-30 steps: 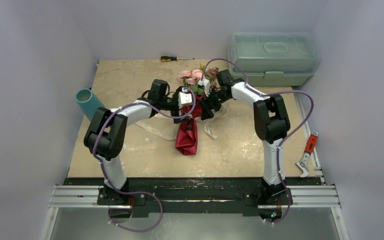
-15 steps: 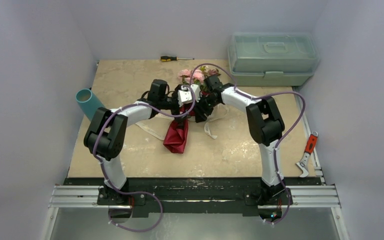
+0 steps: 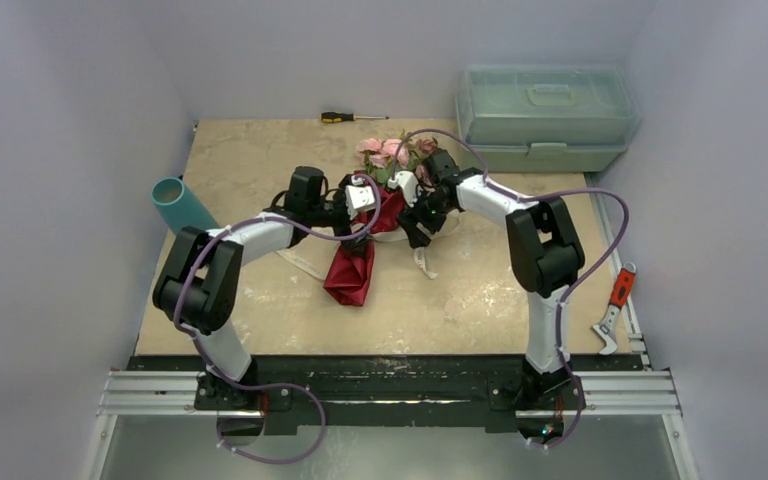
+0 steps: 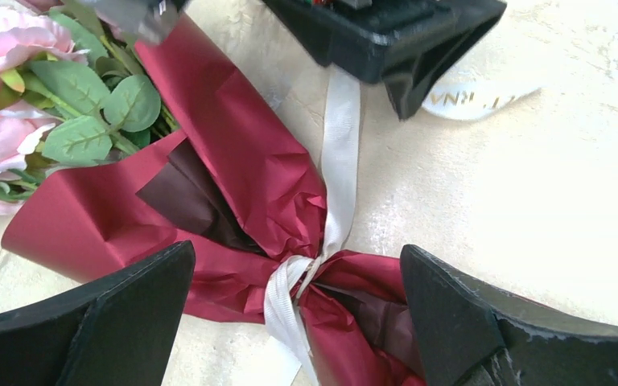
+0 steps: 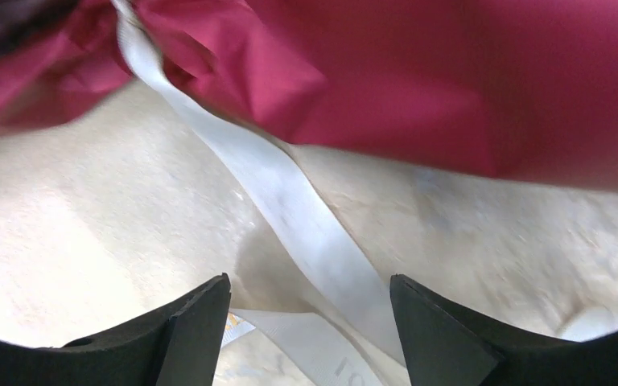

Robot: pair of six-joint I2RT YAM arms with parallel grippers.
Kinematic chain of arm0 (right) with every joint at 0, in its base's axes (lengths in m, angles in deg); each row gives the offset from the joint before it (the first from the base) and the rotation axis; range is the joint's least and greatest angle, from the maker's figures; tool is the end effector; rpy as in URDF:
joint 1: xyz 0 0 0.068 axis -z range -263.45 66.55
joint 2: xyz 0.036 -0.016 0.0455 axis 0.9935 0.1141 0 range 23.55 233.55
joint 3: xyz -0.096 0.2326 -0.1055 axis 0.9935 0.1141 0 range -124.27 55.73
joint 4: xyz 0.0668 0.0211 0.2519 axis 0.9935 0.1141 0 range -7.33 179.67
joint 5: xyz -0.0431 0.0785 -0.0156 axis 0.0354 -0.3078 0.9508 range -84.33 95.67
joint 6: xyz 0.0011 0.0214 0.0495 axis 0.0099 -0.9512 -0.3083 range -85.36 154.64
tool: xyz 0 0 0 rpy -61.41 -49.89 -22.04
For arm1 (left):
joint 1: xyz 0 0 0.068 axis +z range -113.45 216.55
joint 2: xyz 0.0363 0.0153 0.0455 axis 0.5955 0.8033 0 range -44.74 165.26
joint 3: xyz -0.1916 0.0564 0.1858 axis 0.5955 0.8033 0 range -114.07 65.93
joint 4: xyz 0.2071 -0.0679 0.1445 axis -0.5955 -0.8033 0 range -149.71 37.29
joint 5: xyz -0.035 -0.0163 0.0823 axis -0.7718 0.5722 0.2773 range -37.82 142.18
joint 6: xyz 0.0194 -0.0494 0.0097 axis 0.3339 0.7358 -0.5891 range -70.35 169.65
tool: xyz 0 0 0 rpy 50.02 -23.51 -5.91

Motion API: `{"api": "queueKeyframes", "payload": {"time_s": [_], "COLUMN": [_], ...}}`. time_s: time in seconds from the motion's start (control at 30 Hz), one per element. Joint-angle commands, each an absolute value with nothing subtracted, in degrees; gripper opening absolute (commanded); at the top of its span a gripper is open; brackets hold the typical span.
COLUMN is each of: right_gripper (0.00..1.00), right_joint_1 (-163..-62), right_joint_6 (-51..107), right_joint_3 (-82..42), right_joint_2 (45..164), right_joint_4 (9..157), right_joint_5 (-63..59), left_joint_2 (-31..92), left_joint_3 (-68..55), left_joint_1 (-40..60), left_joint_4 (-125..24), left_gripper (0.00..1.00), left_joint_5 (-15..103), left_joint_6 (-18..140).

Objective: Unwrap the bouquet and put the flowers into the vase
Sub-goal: Untie the ribbon from the wrapping paper.

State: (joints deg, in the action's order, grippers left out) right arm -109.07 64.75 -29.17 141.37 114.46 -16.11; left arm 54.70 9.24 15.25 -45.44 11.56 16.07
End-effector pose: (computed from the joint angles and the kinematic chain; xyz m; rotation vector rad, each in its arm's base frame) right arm 0.3795 0.1967 0.1674 -1.3383 2.2870 0.4856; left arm 0.3327 -0.1547 0.1930 1.2929 1.6408 -0.6419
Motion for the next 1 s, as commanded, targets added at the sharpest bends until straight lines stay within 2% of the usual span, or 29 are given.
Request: {"api": "queueKeyframes", "payload": {"time_s": [0.0, 0.13, 0.3, 0.43, 0.7, 0.87, 0.97], "right_gripper": [0.77, 0.76, 0.76, 0.75, 0.73, 0.72, 0.69], "right_joint_1": [-105.7, -100.4, -98.4, -98.3, -98.5, -98.5, -98.5], "right_joint_6": [66.2, 58.5, 45.1, 37.4, 31.2, 30.6, 29.7], "right_joint_3": [-35.7, -43.3, -38.2, -36.6, -36.9, -38.6, -38.6], "right_joint_2": [140.7, 141.8, 137.2, 137.9, 143.2, 147.1, 148.9], "right_joint_4": [120.4, 125.3, 118.9, 117.5, 113.8, 114.1, 113.4], "right_joint_5": [-15.1, -22.1, -21.8, -19.7, -20.7, -18.1, -19.3], "left_joint_2": [52.7, 52.9, 55.4, 57.7, 64.0, 68.8, 71.7], "left_joint_3": [9.1, 9.2, 8.1, 5.5, -6.3, -12.2, -14.7], "left_joint_1": [16.2, 16.2, 16.2, 15.7, 15.5, 15.5, 15.0], "left_joint_4": [-44.4, -42.7, -42.2, -46.9, -74.7, -84.7, -87.2], "left_gripper": [1.0, 1.0, 1.0, 1.0, 1.0, 1.0, 1.0], "left_joint_5": [10.8, 11.7, 12.3, 10.6, 4.3, 4.9, 5.5], "left_joint_6": [16.6, 17.2, 15.3, 6.8, -18.5, -27.7, -28.0]}}
